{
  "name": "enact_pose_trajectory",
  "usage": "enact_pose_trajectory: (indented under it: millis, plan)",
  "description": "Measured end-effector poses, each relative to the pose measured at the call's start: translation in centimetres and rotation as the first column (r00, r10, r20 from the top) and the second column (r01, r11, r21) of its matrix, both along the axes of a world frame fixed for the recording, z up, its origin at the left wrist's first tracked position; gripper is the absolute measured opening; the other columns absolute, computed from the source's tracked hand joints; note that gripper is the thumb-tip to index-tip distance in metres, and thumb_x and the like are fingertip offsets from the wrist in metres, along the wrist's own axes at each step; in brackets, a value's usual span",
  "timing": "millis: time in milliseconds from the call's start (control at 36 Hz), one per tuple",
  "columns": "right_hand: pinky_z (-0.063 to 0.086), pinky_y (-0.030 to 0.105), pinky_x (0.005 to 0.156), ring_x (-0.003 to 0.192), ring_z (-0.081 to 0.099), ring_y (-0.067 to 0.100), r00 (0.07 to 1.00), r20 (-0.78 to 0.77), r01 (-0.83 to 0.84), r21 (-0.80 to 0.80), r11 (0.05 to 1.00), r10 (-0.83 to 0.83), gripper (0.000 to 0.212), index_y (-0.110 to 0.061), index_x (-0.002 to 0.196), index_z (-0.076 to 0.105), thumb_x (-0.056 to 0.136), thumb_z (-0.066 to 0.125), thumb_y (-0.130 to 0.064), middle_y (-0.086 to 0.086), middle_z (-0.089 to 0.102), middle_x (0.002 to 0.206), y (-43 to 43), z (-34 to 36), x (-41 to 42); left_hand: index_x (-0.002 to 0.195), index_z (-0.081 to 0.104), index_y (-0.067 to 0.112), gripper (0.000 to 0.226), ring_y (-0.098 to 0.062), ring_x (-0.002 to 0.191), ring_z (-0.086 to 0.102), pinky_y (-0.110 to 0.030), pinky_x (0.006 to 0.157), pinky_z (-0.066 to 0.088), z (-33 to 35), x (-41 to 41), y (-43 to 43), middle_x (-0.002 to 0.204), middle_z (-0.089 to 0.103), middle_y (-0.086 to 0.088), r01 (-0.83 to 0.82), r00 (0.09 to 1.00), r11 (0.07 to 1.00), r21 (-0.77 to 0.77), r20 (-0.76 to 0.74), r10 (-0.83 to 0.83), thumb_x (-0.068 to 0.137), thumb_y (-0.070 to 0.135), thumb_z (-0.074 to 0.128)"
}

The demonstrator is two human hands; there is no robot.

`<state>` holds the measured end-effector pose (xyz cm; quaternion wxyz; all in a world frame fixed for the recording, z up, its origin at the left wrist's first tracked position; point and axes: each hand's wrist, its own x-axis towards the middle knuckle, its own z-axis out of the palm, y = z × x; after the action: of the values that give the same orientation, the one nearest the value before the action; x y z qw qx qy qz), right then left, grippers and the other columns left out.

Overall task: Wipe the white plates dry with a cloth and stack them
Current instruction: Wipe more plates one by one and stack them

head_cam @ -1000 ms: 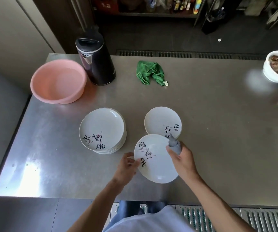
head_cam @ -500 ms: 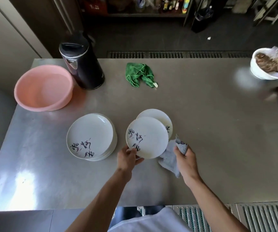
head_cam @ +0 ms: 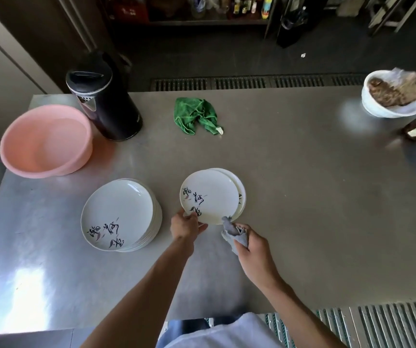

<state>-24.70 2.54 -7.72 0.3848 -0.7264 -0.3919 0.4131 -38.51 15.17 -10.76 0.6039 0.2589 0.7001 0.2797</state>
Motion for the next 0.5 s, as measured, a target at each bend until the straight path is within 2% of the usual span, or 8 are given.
enact_pose_trajectory:
  millis: [83, 194, 333, 417, 500]
  plan:
    - [0.05, 0.014, 0.075, 0.087, 0.066, -0.001, 0.999, 0.019, -0.026, 0.003, 1.0, 0.026, 0.027, -0.036, 0.11, 0.066, 0.091, 0.058, -0.017, -0.019, 0.072, 0.098, 0.0, 0.0, 0.0, 0.13, 0.061, 0.009, 0.034, -0.027, 0.082, 0.071, -0.028, 0.057, 0.062, -0.2, 0.6, 0.3, 0.116, 0.068, -0.019, 0.003, 1.0, 0.999, -0.036, 0.0, -0.003, 0.1, 0.002, 0.049]
    - [0.049, 0.013, 0.076, 0.089, 0.067, -0.001, 0.998, 0.045, -0.044, -0.007, 0.999, 0.045, 0.027, -0.032, 0.111, 0.066, 0.088, 0.056, -0.023, -0.021, 0.071, 0.099, 0.2, 0.4, 0.0, 0.133, 0.058, 0.009, 0.035, -0.02, 0.078, 0.065, -0.024, 0.053, 0.059, -0.8, 1.2, 0.6, 0.116, 0.064, -0.019, 0.055, 0.998, 0.997, -0.058, 0.013, -0.055, 0.101, -0.001, 0.048]
    - [0.046, 0.007, 0.078, 0.092, 0.066, -0.005, 0.998, 0.045, -0.051, -0.001, 0.999, 0.051, 0.028, -0.033, 0.111, 0.066, 0.087, 0.055, -0.028, -0.026, 0.07, 0.101, 0.8, 0.9, -0.2, 0.133, 0.055, 0.018, 0.038, -0.02, 0.088, 0.059, -0.026, 0.053, 0.06, -0.7, 1.4, 0.9, 0.114, 0.06, -0.01, 0.118, 0.993, 0.988, -0.104, 0.008, -0.117, 0.101, 0.0, 0.047]
    - [0.045, 0.006, 0.082, 0.096, 0.065, -0.007, 0.999, 0.034, -0.033, -0.004, 0.999, 0.033, 0.03, -0.034, 0.113, 0.067, 0.087, 0.055, -0.025, -0.027, 0.07, 0.105, 1.3, 1.2, -0.5, 0.133, 0.052, 0.023, 0.035, -0.021, 0.093, 0.055, -0.032, 0.062, 0.061, -0.2, 1.1, 1.0, 0.11, 0.058, -0.005, 0.227, 0.973, 0.96, -0.165, -0.005, -0.231, 0.102, 0.008, 0.052]
    - [0.046, 0.007, 0.085, 0.1, 0.066, -0.006, 0.999, -0.04, 0.013, -0.021, 1.0, -0.014, 0.028, -0.042, 0.106, 0.067, 0.085, 0.056, -0.027, -0.028, 0.071, 0.105, 1.8, 1.7, -1.1, 0.135, 0.05, 0.019, 0.034, -0.025, 0.104, 0.055, -0.038, 0.074, 0.06, 0.3, 0.6, 1.0, 0.126, 0.058, -0.011, 0.325, 0.942, 0.924, -0.201, -0.021, -0.336, 0.101, 0.016, 0.056]
